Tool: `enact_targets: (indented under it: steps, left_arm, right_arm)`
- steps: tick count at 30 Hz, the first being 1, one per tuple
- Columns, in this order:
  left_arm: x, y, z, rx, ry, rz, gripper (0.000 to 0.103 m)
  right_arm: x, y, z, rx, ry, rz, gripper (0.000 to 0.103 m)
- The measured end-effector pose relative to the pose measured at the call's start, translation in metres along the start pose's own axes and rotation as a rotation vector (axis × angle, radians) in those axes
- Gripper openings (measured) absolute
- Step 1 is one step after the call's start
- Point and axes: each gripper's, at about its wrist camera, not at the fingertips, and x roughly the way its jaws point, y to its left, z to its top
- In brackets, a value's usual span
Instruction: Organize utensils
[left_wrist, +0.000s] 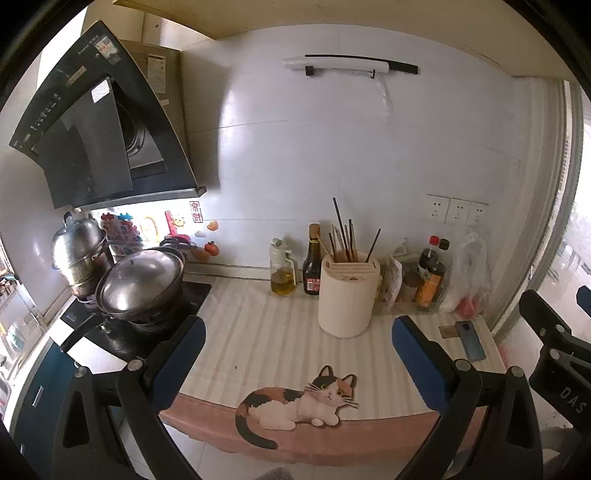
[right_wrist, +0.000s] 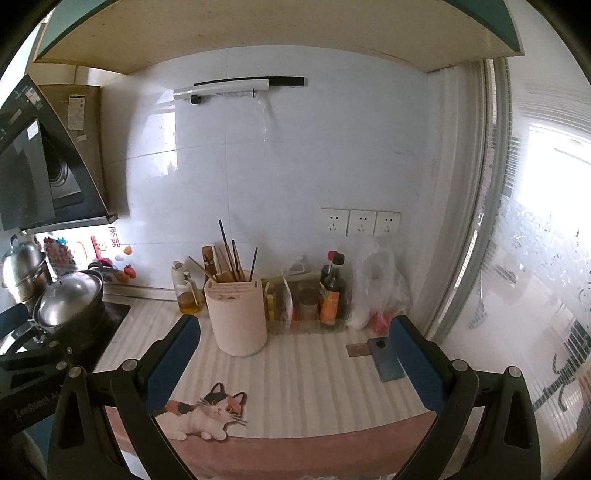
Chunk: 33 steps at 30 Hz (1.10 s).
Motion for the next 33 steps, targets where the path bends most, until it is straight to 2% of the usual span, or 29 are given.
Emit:
enact_targets:
  steps: [13,33]
  left_arm:
    - [0.008,-0.001,0.001,-0.005,0.013,0.026,0.103]
    - [0.01,-0.001,0.004,0.005,0.003,0.025,0.103]
  right_arm:
    - [0.013,0.003,0.003,-0.01,0.005,0.01,0.103]
    - [0.02,0.01,0.0,-0.018,0.015,0.01,0.103]
